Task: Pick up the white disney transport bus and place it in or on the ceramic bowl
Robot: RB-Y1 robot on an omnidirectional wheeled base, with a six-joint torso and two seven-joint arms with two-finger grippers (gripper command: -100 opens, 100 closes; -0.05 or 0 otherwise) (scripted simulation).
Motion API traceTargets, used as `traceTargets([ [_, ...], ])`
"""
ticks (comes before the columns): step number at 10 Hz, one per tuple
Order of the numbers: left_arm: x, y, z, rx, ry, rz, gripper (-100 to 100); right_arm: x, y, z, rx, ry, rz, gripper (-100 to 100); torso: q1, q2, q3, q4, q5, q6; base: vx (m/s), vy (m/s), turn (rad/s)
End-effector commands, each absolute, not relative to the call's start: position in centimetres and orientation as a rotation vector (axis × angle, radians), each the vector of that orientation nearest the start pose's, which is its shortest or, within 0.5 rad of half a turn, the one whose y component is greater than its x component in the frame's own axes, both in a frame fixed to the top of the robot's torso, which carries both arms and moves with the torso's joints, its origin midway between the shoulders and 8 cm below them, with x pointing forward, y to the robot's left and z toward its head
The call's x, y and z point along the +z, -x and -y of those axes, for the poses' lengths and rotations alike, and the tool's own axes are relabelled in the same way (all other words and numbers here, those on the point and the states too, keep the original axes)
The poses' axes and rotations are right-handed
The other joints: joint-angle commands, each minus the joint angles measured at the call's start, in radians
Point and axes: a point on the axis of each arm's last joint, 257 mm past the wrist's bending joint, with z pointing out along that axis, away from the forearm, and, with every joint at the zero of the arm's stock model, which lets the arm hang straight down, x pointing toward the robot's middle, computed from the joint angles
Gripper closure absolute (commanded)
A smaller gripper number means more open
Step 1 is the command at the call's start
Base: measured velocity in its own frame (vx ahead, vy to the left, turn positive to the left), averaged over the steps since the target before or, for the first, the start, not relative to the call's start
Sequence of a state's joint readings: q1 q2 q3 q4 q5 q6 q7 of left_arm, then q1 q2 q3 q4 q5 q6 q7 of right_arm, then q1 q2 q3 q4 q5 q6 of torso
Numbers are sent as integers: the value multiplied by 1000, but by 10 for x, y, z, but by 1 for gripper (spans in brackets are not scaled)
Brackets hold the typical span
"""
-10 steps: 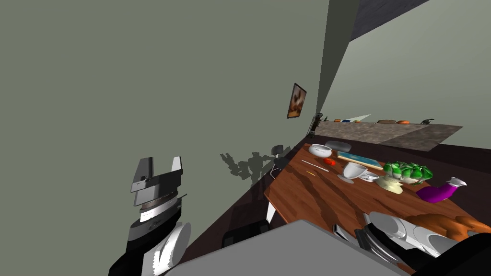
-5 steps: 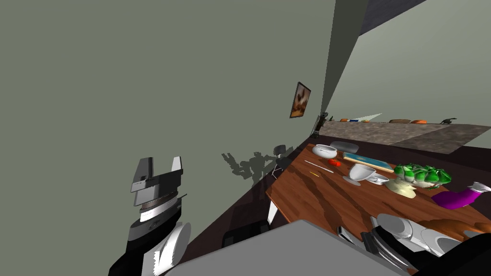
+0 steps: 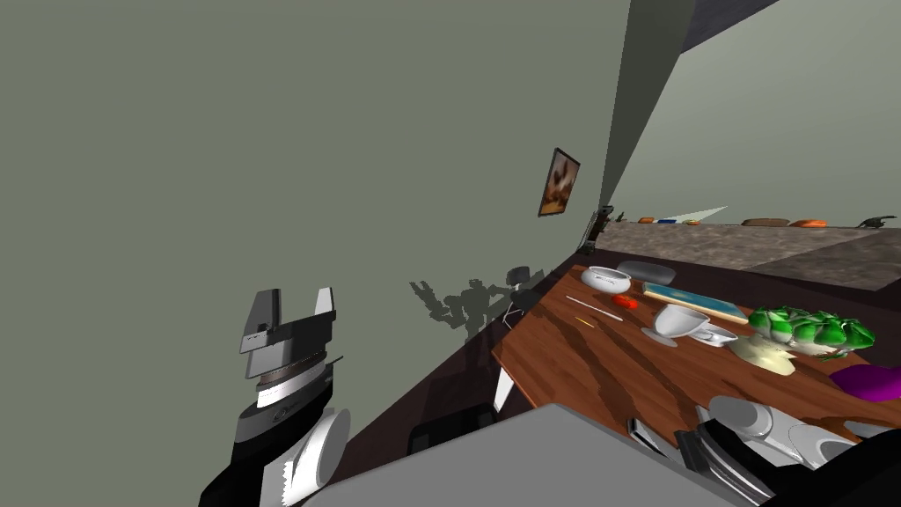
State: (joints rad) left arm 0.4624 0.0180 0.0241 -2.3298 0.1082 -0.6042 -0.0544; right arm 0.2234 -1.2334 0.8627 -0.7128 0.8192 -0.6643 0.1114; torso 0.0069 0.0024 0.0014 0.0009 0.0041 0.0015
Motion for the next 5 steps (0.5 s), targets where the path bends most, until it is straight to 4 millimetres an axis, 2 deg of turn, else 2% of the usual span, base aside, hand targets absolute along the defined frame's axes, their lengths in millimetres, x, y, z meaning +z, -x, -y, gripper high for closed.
traceTargets([
  [1, 76, -312, -289, -1346, 539, -438, 0, -477, -18, 648, -6, 753, -3051, 100, 0, 0, 0, 0, 0, 0, -19, 22, 42],
  [2, 76, -312, -289, -1346, 539, -438, 0, -473, -14, 655, -18, 756, -3054, 100, 0, 0, 0, 0, 0, 0, -15, 25, 80],
  [4, 76, -312, -289, -1346, 539, -438, 0, -473, -15, 654, -16, 744, -3052, 100, 0, 0, 0, 0, 1, 0, -12, 13, 25],
  [5, 76, -312, -289, -1346, 539, -438, 0, -473, -15, 654, -17, 745, -3050, 0, 0, 0, 0, 0, 1, 1, 0, 0, 0],
])
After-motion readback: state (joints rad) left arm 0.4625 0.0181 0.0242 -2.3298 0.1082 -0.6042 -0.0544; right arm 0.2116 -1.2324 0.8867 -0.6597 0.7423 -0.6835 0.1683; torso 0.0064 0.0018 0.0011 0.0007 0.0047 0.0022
